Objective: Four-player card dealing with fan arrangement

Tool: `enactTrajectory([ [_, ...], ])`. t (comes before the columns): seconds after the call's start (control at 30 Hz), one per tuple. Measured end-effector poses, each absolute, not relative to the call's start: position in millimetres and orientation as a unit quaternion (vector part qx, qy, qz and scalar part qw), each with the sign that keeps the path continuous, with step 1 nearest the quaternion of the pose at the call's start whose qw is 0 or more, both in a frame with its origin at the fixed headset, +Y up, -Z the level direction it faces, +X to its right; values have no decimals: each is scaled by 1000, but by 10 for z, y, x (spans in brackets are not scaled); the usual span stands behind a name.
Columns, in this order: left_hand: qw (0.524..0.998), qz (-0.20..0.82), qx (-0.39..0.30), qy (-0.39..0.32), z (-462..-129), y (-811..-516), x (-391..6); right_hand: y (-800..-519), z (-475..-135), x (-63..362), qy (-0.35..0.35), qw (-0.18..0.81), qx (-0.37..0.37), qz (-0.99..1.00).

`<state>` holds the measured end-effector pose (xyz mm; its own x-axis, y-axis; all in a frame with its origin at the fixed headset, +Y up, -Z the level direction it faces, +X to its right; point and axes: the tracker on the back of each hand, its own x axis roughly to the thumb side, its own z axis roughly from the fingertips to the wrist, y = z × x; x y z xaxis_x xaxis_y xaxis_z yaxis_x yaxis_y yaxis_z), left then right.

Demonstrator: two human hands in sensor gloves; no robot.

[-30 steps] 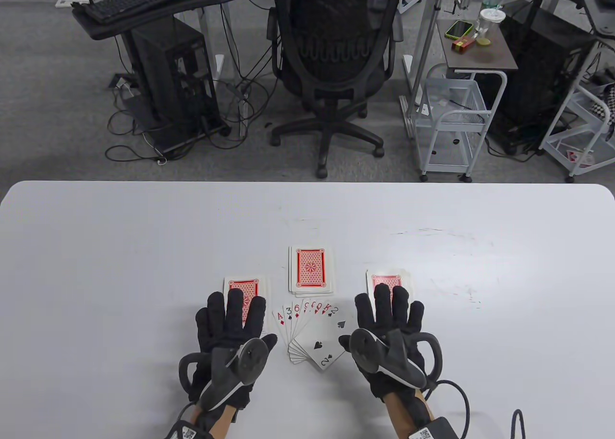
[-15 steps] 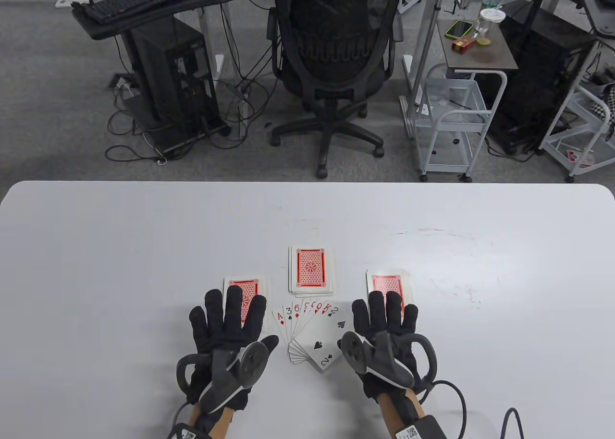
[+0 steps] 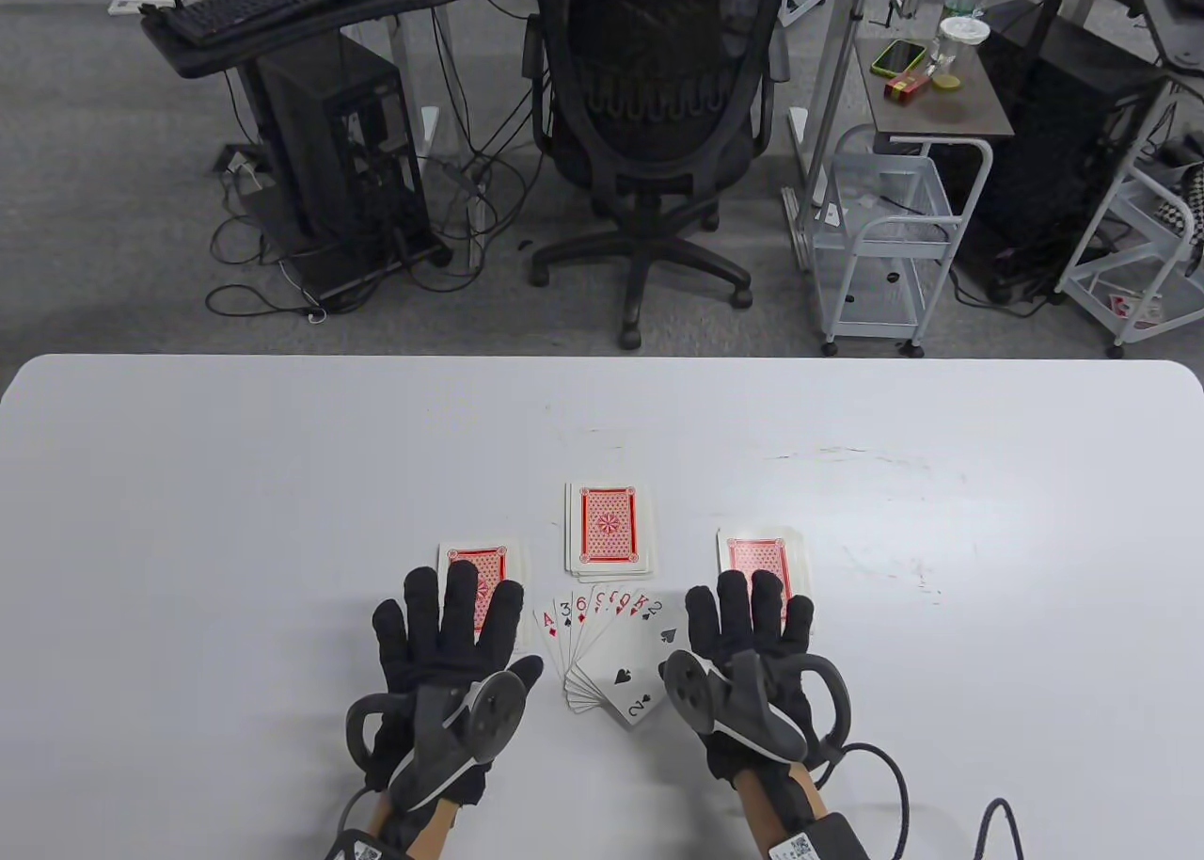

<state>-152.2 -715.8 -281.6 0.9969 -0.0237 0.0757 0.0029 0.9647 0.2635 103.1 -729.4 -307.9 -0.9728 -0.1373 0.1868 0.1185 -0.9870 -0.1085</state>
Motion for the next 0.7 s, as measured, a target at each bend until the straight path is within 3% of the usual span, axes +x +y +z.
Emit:
enactTrajectory([
  [0.7, 990, 5, 133, -41, -2814, -7157, -1538, -7284, -3093, 1025, 52, 67, -91, -992],
])
